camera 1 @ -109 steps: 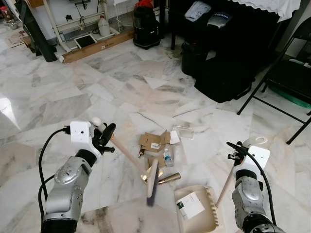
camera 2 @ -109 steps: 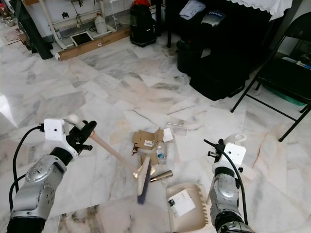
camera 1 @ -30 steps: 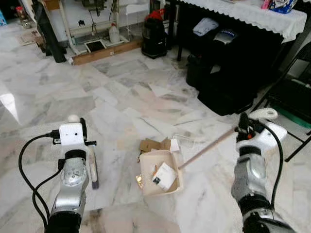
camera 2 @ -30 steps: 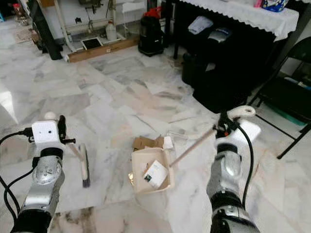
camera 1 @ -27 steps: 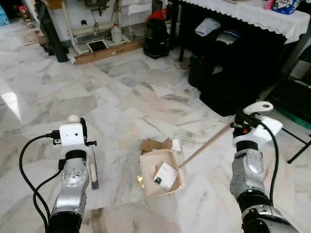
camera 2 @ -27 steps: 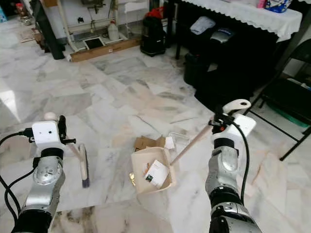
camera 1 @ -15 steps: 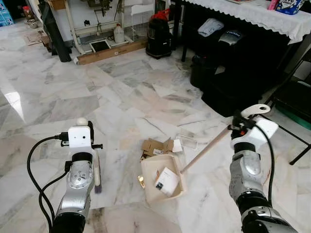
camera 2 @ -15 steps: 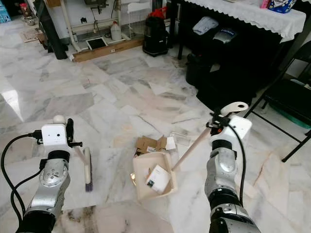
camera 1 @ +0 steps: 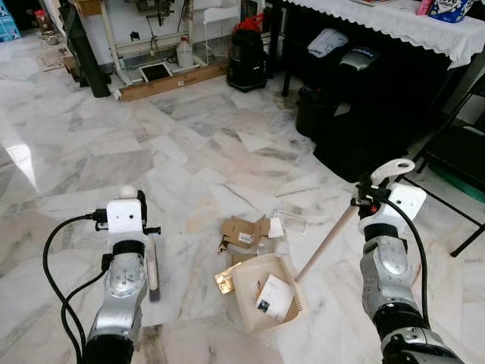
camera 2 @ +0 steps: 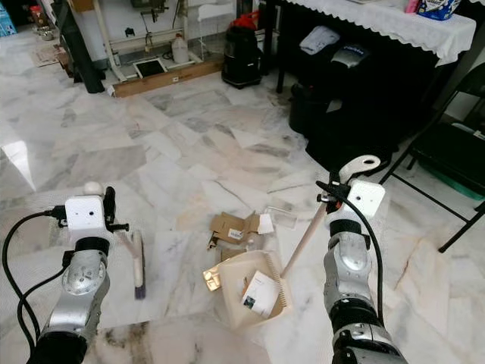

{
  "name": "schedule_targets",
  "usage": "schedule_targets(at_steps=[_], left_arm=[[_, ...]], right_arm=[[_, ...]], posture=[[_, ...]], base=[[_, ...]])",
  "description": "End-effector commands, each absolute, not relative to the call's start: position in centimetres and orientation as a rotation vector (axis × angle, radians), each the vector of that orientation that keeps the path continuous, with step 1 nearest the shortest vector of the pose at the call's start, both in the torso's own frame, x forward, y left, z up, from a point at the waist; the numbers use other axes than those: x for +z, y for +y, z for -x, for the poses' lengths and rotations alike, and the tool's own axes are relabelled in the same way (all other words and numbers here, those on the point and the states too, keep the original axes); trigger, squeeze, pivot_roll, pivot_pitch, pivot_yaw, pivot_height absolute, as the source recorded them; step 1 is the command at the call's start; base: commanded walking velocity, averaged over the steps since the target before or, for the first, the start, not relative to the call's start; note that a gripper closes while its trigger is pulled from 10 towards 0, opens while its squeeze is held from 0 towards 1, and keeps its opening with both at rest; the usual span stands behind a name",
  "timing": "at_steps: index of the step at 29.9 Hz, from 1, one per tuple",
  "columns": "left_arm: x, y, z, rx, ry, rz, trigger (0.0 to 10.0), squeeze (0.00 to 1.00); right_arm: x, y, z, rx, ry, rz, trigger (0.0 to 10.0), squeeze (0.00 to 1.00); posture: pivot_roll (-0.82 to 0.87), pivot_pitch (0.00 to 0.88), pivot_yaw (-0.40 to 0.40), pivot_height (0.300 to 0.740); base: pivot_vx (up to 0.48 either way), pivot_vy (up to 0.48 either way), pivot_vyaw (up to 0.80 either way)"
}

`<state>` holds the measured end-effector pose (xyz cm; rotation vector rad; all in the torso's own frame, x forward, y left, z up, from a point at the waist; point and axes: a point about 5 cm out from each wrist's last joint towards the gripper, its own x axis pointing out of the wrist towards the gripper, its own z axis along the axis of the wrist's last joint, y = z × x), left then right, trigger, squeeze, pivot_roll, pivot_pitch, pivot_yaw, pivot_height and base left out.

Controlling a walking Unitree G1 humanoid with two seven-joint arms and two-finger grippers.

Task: Sweep floor

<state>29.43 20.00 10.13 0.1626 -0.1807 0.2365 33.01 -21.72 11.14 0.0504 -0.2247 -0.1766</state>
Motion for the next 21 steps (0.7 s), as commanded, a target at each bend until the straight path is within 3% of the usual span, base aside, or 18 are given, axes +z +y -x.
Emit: schedule_targets(at_steps=[1,15,21], left_arm=[[11.5,20.3,-29.2,0.232,-0.254,-0.172,10.0,0.00],[12.9,21.8,-25.9,0.272,-0.293,-0.210,10.0,0.00],[13.3,21.4,-25.2,0.270,-0.293,-0.207,10.0,0.00]], right_arm=[[12.4,-22.2,-32.5,-0.178,-0.306,0.012,10.0,0.00],[12.3,-22.8,-29.6,-0.239,-0.327,0.006,10.0,0.00],[12.4,-22.8,-29.2,-0.312,-0.348,-0.162,10.0,0.00]], posture=[[0.08,0.000,-0.015,0.740],[0.10,0.000,0.003,0.740],[0.11,0.000,0.020,0.740]], base=[[0.000,0.000,0.00],[0.000,0.000,0.00],[0.000,0.000,0.00]])
